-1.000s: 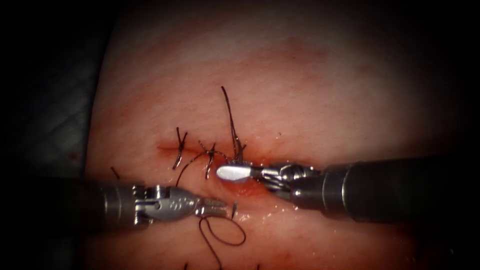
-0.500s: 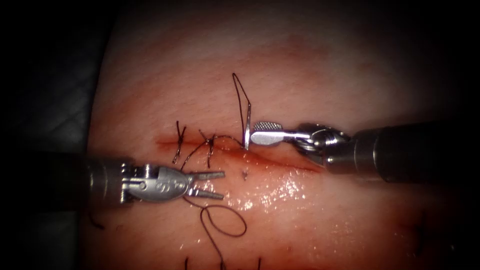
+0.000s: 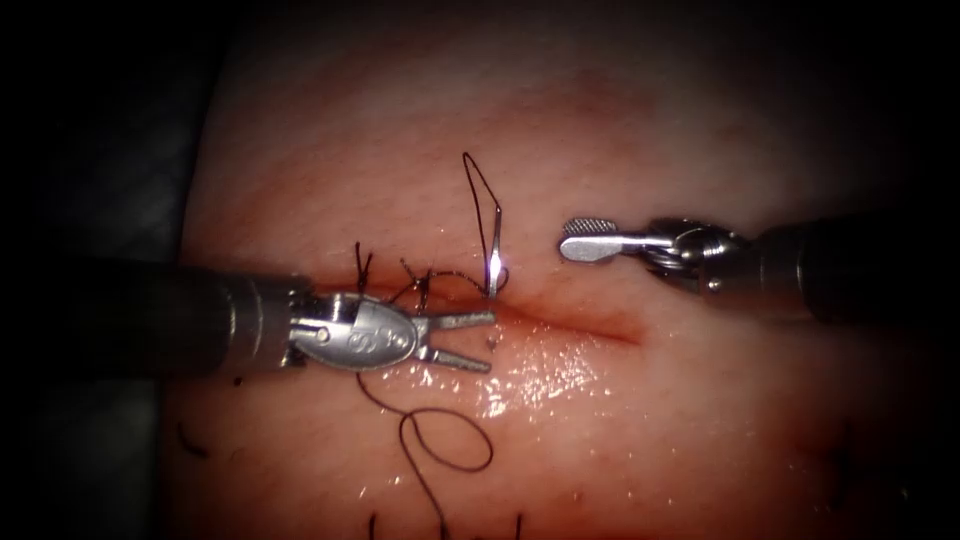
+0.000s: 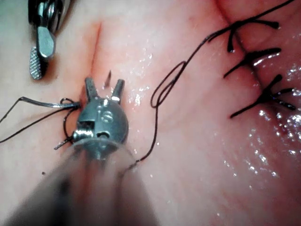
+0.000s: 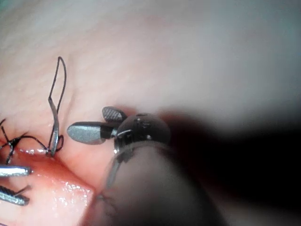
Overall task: Wound Closure
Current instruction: Use the left needle driver to pull the needle through the skin.
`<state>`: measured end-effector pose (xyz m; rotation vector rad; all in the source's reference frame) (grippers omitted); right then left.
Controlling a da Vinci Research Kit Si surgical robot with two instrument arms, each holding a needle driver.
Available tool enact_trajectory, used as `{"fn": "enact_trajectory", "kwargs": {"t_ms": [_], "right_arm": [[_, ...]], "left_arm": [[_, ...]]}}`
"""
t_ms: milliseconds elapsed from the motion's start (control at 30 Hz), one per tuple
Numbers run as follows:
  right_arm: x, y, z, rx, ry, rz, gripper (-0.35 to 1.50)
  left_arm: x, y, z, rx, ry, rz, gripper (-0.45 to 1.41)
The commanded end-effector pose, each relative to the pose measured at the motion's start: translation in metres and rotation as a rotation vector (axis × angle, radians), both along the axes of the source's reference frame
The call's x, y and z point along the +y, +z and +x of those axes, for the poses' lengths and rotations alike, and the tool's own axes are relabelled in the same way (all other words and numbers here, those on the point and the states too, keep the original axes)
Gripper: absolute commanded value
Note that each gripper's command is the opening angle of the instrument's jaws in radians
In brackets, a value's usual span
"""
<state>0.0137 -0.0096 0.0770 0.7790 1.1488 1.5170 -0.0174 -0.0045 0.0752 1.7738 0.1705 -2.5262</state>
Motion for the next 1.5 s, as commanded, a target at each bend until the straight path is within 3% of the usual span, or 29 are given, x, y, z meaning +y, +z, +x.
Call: {"fn": "enact_trajectory", "kwargs": {"t_ms": [33,233,367,500,633,867,1100,1167,1300,1500], "right_arm": [[-0.0006,0.0008,0.0007,-0.002,0.003,-0.001,1.06],[-0.0017,0.0016,0.0009,-0.006,0.004,-0.017,0.99],[-0.0024,0.0020,0.0010,-0.007,0.004,-0.025,0.98],[-0.0029,0.0023,0.0010,-0.010,0.006,-0.031,0.91],[-0.0034,0.0026,0.0012,-0.006,0.012,-0.022,0.84],[-0.0040,0.0030,0.0016,-0.001,0.022,-0.016,0.79],[-0.0047,0.0035,0.0020,0.004,0.031,0.001,0.72],[-0.0048,0.0037,0.0020,0.006,0.032,0.005,0.69],[-0.0050,0.0039,0.0020,0.010,0.035,0.012,0.66],[-0.0052,0.0040,0.0023,0.012,0.041,0.019,0.56]], "left_arm": [[-0.0001,0.0007,-0.0006,-0.001,0.007,0.000,0.15],[-0.0002,0.0026,-0.0017,0.010,0.068,-0.006,0.04],[-0.0007,0.0040,-0.0021,0.036,0.090,0.028,-0.45],[-0.0011,0.0049,-0.0021,0.052,0.101,0.100,-0.45],[-0.0012,0.0041,-0.0014,0.006,0.098,0.274,-0.45],[-0.0010,0.0017,-0.0007,-0.032,-0.002,0.602,-0.45],[-0.0010,-0.0009,-0.0005,-0.078,-0.010,0.787,-0.45],[-0.0008,-0.0017,-0.0006,-0.084,-0.029,0.892,-0.45],[-0.0008,-0.0032,-0.0004,-0.049,-0.073,1.154,-0.45],[-0.0005,-0.0052,0.0003,-0.018,-0.094,1.354,-0.45]]}}
